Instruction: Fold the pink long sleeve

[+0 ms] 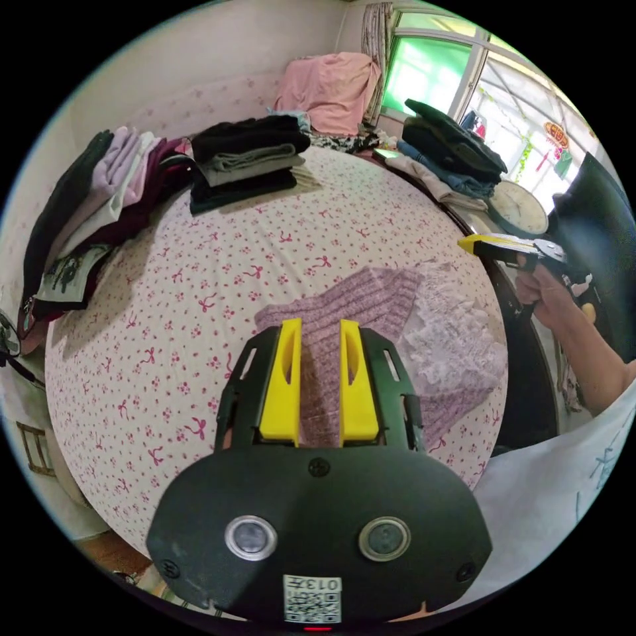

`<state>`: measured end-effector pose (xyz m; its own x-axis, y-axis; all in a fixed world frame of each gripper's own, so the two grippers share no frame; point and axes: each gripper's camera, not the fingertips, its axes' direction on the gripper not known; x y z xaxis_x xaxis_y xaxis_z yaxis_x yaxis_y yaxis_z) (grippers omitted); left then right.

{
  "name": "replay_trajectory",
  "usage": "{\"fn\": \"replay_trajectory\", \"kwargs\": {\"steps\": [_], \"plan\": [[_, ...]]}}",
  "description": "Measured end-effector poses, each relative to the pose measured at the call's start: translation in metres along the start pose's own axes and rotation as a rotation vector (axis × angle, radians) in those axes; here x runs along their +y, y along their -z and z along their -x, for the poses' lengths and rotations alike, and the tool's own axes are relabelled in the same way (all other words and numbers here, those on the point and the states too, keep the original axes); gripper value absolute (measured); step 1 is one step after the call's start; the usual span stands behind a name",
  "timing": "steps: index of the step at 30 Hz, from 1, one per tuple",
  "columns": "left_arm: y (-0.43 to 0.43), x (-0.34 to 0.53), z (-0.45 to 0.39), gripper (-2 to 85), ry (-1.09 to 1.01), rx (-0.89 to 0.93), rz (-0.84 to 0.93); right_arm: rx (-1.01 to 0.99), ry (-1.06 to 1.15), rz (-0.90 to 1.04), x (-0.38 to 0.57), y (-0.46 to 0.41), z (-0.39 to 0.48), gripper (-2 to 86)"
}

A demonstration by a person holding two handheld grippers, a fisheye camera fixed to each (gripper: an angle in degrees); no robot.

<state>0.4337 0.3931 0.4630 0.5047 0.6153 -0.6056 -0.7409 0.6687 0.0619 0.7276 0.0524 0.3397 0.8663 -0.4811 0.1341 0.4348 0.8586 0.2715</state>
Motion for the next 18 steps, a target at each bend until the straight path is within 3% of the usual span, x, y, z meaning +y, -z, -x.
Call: {"fn": "replay_trajectory", "kwargs": {"steps": [2,7,12,14,18], "plan": [[-0.012,-0.006,0.003,9.1,-0.003,-0.011,0.056,-0.033,0.107,0.062,-0.013,-0.026,0.028,0.4],[-0.025,-0.017,0.02,8.9,0.071,-0.018,0.119,0.031,0.126,0.289,-0.022,-0.085,0.038,0.3],[-0.007,-0.018,0.04,8.4,0.095,0.077,0.075,0.065,0.137,0.251,-0.021,-0.07,0.03,0.3],[0.015,-0.012,0.044,8.0,0.083,0.068,0.009,0.104,0.132,0.127,-0.013,-0.034,0.029,0.3],[0.049,0.006,0.038,7.7,-0.009,0.065,-0.041,0.023,0.147,0.095,0.01,-0.002,0.038,0.4]]}}
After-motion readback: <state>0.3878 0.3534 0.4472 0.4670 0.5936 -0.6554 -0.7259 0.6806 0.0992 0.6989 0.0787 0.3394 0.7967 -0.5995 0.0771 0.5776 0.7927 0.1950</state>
